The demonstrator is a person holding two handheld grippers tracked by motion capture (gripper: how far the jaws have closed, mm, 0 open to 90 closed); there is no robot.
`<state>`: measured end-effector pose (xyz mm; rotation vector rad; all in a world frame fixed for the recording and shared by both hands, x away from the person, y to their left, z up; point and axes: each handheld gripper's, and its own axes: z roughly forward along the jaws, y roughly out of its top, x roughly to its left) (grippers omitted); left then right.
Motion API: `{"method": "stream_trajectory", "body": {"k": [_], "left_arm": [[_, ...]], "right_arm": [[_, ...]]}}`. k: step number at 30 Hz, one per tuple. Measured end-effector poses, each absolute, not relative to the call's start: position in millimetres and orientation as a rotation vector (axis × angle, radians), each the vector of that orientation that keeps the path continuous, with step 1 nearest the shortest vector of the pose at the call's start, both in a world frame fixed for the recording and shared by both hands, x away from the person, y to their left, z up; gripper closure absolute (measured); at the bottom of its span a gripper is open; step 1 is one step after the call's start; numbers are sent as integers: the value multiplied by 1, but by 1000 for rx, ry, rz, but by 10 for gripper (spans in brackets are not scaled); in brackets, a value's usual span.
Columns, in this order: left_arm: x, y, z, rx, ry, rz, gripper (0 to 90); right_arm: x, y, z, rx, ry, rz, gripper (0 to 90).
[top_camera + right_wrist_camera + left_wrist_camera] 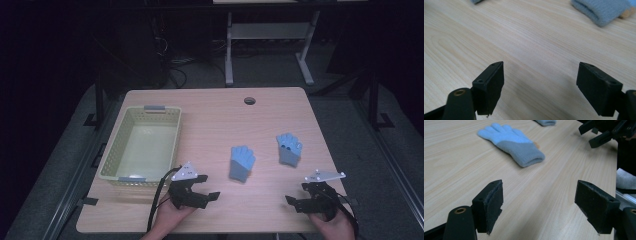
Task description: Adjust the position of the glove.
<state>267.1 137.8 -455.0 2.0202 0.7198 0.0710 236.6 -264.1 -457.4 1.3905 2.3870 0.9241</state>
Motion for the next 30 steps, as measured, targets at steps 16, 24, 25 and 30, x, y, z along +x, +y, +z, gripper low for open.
{"method": "stream_trajectory", "body": {"k": [16,24,25,30], "left_arm": [[257,139,-445,2022,675,129,227],[260,142,-447,2013,701,125,226],[259,142,-447,2012,705,120,226],[258,141,-447,2017,691,133,227]], "right_arm": [[248,-257,-448,1391,2452,1008,208],[266,-249,-430,1349,2463,1011,211],[268,-249,-429,1349,2461,1010,215],[285,-247,-423,1357,2496,959,243]]}}
